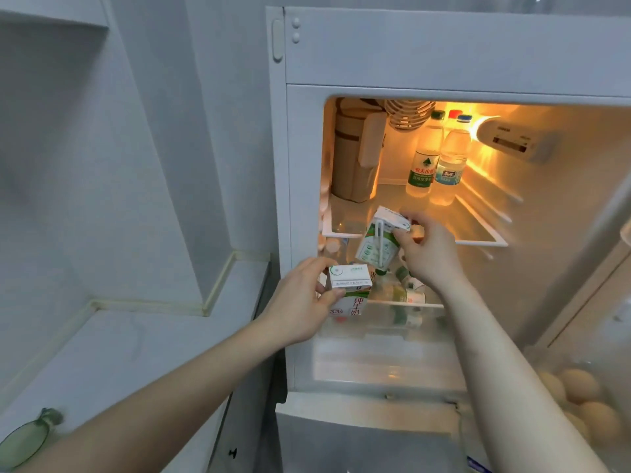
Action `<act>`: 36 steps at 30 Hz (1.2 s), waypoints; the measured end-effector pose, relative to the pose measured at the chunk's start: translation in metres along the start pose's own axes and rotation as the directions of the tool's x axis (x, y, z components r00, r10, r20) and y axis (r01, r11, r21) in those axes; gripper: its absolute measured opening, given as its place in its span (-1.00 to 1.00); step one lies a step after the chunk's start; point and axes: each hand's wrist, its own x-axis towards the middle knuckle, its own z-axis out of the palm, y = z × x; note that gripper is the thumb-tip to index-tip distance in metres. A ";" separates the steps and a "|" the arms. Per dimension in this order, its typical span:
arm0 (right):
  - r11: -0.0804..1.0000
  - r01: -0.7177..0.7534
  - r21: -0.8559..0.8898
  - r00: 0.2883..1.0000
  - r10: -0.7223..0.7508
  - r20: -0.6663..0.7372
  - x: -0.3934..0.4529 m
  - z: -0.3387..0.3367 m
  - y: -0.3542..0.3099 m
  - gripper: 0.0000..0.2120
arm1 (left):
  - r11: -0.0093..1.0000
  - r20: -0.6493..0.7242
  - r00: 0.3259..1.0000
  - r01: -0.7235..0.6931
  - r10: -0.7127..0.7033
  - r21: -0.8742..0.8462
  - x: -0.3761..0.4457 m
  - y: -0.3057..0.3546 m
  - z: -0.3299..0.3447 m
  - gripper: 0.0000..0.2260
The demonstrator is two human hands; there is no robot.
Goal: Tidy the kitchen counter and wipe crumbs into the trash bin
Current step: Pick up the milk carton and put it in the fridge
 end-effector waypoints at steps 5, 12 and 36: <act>0.994 0.046 0.098 0.991 -0.033 -0.127 0.029 0.001 -0.004 -0.69 | 1.000 -0.046 0.999 -0.017 0.016 -0.023 0.030 0.015 0.005 -0.64; 0.996 0.047 0.082 0.983 -0.031 -0.182 0.086 0.010 0.001 -0.65 | 1.000 -0.091 0.996 0.012 -0.012 -0.004 0.049 0.032 0.011 -0.67; 0.973 -0.202 0.114 0.973 0.185 0.141 0.144 0.048 0.085 -0.69 | 0.978 -0.239 0.949 0.199 -0.207 -0.055 0.173 0.051 0.037 -0.68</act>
